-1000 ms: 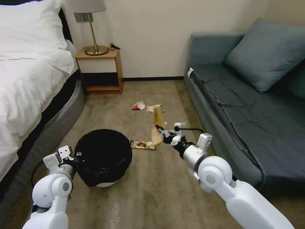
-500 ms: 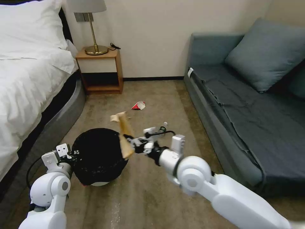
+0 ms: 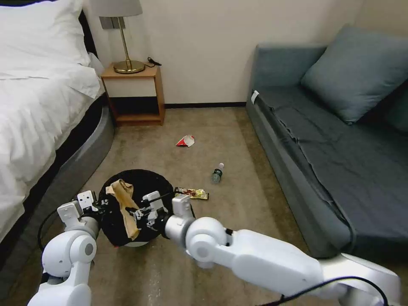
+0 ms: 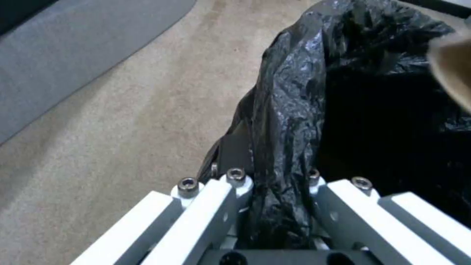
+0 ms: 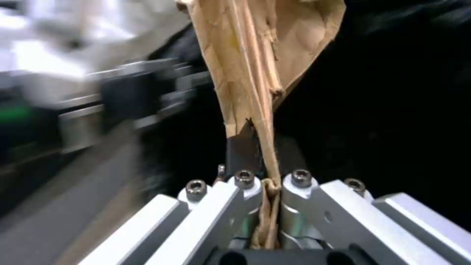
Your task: Pick up the trash bin, then pick up the garbage on the floor and place it into the trash bin.
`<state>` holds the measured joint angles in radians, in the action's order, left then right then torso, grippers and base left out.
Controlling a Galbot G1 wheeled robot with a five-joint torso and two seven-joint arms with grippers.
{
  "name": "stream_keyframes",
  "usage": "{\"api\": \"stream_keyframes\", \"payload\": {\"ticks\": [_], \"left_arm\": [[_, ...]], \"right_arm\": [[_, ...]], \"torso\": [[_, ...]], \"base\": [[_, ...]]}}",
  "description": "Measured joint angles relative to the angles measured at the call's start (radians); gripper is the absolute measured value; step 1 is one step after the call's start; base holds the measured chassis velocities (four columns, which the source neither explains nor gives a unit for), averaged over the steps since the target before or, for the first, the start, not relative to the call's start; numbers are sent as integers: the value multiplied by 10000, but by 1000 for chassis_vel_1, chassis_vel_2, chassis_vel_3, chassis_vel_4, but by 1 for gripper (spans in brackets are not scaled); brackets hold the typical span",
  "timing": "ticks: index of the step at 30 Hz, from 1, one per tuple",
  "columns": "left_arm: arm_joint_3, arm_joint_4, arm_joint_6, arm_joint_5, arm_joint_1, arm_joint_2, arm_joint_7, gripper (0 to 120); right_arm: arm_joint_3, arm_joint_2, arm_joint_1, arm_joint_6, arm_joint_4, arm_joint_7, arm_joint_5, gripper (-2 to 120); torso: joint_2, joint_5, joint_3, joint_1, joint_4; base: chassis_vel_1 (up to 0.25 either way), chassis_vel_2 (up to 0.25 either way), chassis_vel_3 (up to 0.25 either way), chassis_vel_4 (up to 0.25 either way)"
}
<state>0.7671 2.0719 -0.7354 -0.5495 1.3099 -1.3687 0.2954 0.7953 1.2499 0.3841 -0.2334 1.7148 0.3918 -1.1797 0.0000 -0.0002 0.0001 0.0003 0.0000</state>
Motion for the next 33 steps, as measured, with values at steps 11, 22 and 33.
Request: {"api": "stream_keyframes", "payload": {"ticks": [11,22,33], "left_arm": [[48,181,0,-35,90,29,-45,4],[75,202,0,-45,119,23,-52,4],[79,130,1,-47,72,0,-64,4]], "right_arm": [[-68,-15,-274,104,-679,-82,540,0],[145,-62,-335,93,-480,82,730,24],[60,-110,-350,95,-314,188,724,62]], "torso": [[0,2,0,0,-1],[-1,2,0,0,-1],[-1,2,-1,0,-1]], "base": [[0,0,0,0],[0,0,0,0],[0,0,0,0]]}}
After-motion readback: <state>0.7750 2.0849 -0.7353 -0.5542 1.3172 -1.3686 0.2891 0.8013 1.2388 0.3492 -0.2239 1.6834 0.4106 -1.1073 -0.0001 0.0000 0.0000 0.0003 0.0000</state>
